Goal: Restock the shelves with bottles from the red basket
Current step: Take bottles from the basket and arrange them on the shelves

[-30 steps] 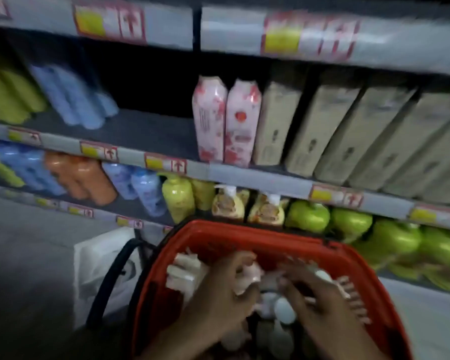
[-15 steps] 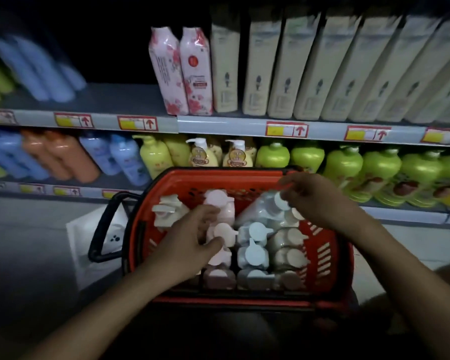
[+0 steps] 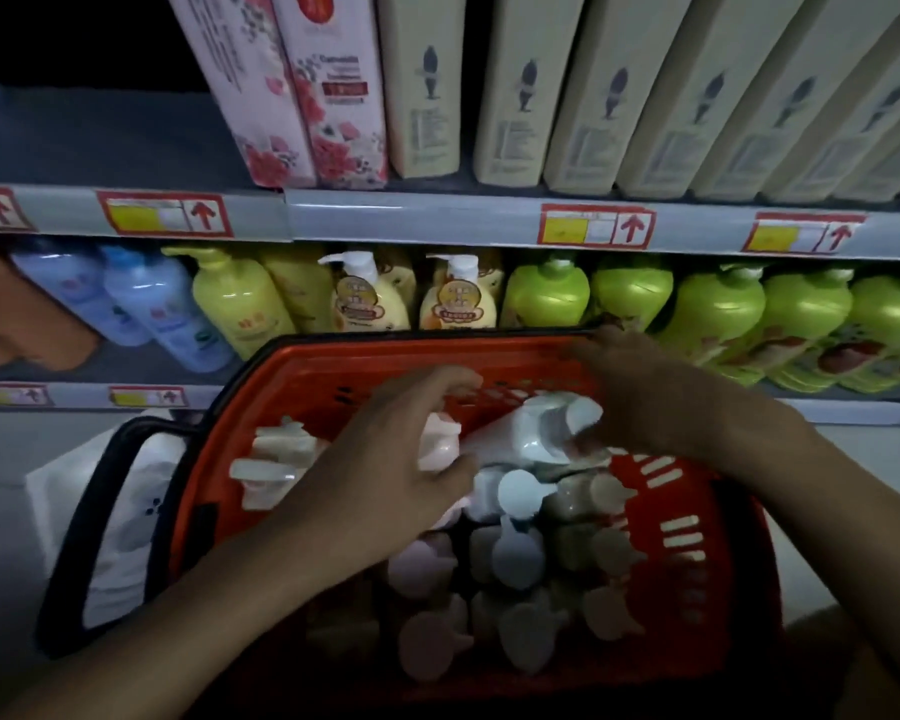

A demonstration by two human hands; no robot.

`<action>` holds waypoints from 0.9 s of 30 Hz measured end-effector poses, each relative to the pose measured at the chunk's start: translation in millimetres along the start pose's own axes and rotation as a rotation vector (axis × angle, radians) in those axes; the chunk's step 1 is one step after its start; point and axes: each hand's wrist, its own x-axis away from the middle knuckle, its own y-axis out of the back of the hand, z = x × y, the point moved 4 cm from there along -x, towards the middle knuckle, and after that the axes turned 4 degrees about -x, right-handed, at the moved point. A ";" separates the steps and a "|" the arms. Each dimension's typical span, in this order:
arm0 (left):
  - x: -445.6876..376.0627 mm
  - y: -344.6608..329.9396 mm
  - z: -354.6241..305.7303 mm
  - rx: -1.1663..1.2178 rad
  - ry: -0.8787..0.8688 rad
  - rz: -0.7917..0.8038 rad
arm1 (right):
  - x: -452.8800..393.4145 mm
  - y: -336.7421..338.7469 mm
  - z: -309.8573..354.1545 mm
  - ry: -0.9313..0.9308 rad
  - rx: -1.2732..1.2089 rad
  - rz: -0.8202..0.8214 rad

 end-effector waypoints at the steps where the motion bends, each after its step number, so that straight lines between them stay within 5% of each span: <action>1: -3.2 -1.3 7.5 -0.005 -0.008 0.015 | -4.3 -7.2 -1.4 0.014 0.011 0.074; 5: -13.0 -1.1 27.6 0.004 -0.020 0.028 | -13.7 -24.6 -2.9 0.082 -0.102 0.243; 18: 0.7 -18.3 9.6 -0.211 -0.218 -0.025 | 8.2 -0.8 53.1 0.278 -0.026 -0.283; 23: 1.5 -6.8 -25.6 0.120 -0.113 -0.078 | 53.2 75.0 82.8 0.168 -0.132 -0.640; 27: 5.7 6.2 -73.8 0.460 0.042 -0.392 | 100.2 141.3 107.5 0.076 -0.160 -0.813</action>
